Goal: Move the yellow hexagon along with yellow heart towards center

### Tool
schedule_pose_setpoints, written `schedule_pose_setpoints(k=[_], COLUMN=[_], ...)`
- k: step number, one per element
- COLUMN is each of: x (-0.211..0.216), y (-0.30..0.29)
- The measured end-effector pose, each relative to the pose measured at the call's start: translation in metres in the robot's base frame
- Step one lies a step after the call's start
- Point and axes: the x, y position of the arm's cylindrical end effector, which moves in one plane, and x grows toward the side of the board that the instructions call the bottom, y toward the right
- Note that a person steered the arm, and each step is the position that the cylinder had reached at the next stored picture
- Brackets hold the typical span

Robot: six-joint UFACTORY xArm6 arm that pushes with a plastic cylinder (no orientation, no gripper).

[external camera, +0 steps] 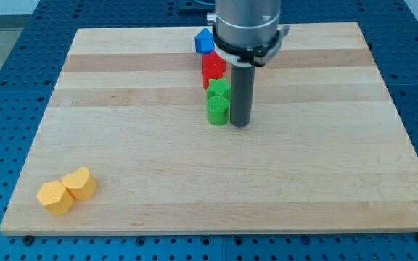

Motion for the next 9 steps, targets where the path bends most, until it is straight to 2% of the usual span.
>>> schedule_pose_setpoints(k=[1,3,4,5,6,8,9], x=[0.014,0.007,0.024,0.041,0.045,0.155,0.159], y=[-0.022,-0.198,-0.307,-0.342,-0.342,-0.341,-0.308])
